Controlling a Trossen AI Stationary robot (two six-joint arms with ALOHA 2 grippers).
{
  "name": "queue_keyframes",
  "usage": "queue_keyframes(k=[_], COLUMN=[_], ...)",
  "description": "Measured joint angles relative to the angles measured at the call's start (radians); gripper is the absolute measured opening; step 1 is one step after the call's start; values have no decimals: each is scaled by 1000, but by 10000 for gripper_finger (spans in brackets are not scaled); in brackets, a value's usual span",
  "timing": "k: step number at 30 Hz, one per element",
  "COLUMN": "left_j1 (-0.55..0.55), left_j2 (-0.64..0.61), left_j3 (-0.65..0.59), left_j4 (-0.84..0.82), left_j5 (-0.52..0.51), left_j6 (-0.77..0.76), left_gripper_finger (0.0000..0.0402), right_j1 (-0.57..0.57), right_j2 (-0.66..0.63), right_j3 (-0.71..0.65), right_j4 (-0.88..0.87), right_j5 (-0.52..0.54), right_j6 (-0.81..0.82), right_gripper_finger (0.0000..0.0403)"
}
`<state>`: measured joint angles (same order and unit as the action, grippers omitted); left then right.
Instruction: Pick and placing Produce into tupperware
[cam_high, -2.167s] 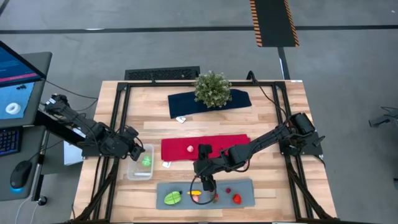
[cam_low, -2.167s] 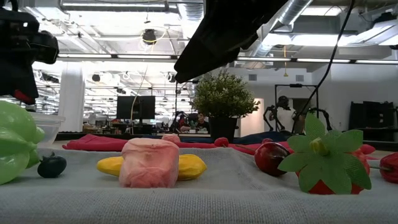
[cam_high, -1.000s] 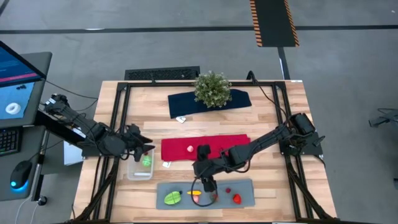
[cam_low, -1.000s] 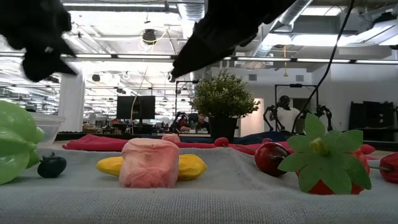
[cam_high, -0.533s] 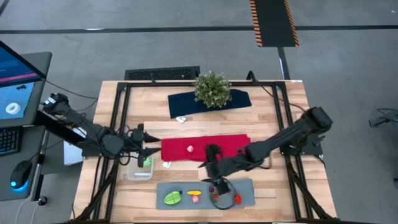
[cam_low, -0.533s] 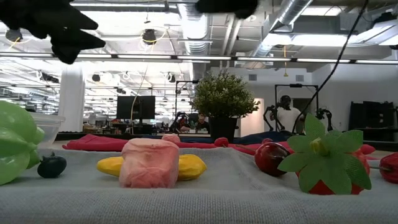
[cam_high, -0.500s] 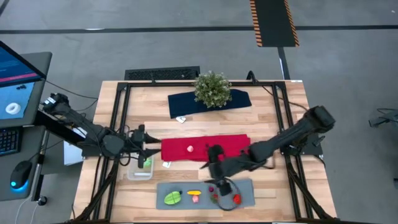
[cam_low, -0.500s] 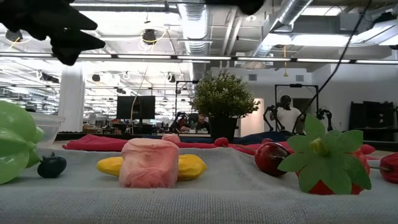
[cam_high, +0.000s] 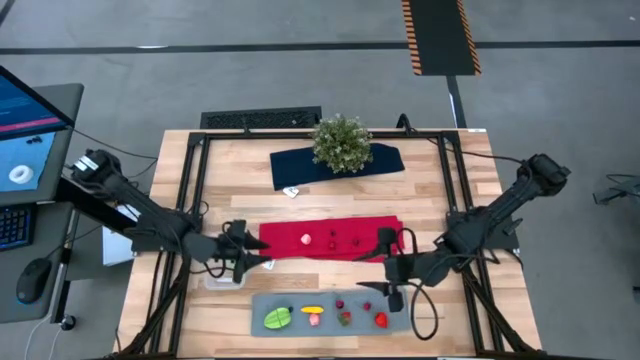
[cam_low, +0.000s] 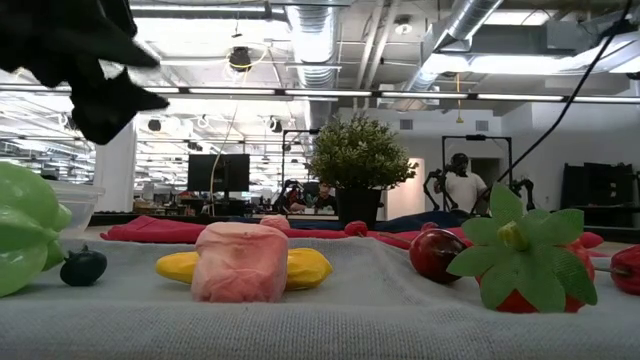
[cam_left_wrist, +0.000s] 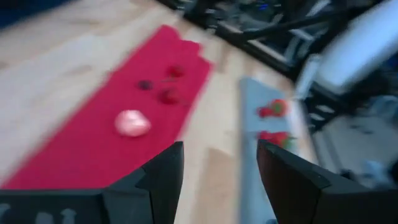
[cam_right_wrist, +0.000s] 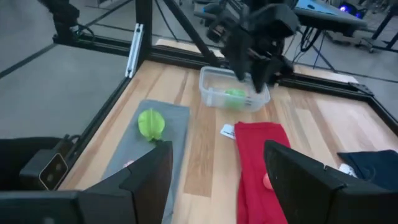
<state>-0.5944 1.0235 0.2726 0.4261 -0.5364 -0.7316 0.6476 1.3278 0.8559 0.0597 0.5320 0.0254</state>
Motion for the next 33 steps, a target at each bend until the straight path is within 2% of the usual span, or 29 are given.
queue_keyframes(k=[5,10,14,17,21,25,29,33], left_j1=[-79,-175,-233,-261,-279,-283,-285,-301], left_j2=[100,214,335,426,532,616,662,667], left_j3=[16,122,250,356,492,593,652,662], left_j4=[207,214,192,62,-187,-359,-474,-487], left_j5=[-14,-166,-212,-246,-255,-247,-218,-161], left_j6=[23,29,100,90,-46,-166,-256,-305], left_gripper_finger=[193,193,193,193,193,193,193,193], right_j1=[-6,-9,-9,-3,2,14,33,46], right_j2=[-7,-7,-7,-7,-7,-7,-8,-8], right_j3=[-4,-5,-5,-5,-5,-5,-5,-5], right_j4=[-17,-59,-60,-59,-60,-60,-60,-60], right_j5=[0,0,0,0,-6,-6,-7,-7], right_j6=[-12,-18,-18,-23,-21,-18,-7,0], right_gripper_finger=[275,275,275,275,275,275,275,275])
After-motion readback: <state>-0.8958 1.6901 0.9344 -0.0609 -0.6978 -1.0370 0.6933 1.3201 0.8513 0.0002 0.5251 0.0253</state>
